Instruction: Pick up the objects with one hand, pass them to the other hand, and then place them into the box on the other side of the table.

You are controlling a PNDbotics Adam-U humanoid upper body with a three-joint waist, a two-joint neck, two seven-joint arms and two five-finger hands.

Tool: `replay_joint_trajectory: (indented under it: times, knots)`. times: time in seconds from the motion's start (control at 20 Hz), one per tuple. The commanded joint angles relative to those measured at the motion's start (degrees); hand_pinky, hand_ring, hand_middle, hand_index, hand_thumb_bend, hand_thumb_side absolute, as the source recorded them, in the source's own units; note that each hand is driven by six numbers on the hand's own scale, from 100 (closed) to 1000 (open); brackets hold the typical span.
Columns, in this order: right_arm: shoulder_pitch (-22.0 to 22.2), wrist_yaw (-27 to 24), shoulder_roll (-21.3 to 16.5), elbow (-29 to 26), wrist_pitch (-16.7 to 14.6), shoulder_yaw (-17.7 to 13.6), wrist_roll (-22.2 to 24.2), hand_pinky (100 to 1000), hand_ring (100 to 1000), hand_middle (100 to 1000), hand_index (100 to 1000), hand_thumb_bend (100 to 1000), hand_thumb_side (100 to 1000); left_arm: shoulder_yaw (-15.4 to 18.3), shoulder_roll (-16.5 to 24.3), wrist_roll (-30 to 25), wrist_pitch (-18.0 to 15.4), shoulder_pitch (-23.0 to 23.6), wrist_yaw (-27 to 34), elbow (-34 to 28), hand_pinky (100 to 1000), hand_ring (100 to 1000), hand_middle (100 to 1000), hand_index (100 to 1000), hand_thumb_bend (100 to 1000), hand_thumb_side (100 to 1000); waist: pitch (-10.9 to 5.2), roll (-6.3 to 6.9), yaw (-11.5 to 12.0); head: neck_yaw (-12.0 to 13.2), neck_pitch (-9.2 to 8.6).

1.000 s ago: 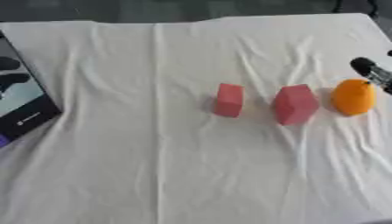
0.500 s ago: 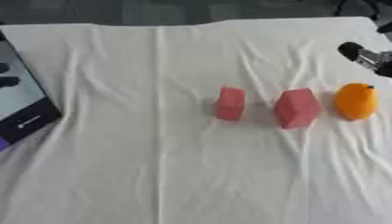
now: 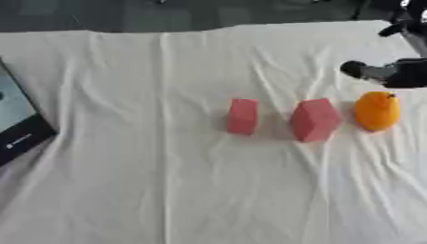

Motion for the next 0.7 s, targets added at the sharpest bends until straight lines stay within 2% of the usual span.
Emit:
replay_joint_trajectory:
  times: [0.05, 0.3, 0.7]
  knots:
    - [0.2, 2.9, -2.3, -0.5, -0.8, 1.1, 2.9, 825, 958, 878, 903, 634, 291, 0.1, 1.5, -0.2, 0.0, -0.9, 0.2, -1.3, 1000, 712, 705, 736, 100, 865, 0.0, -0.75, 0.3, -0.7, -0.94]
    - [0.3, 7.1, -2.1, -0.5, -0.9, 3.4, 7.3, 861, 960, 881, 899, 605, 247, -0.1, 1.4, -0.4, 0.2, -1.1, 0.3, -1.5, 1000, 712, 705, 736, 100, 868, 0.34, -0.74, 0.9, -1.2, -1.23]
    - [-0.3, 9.9, -1.9, -0.5, 0.6, 3.4, 14.8, 915, 959, 889, 901, 582, 205, -0.2, 1.5, -0.5, 0.3, -1.2, 0.1, -1.6, 1000, 712, 704, 735, 100, 870, 0.75, -0.8, 1.4, -1.7, -1.34]
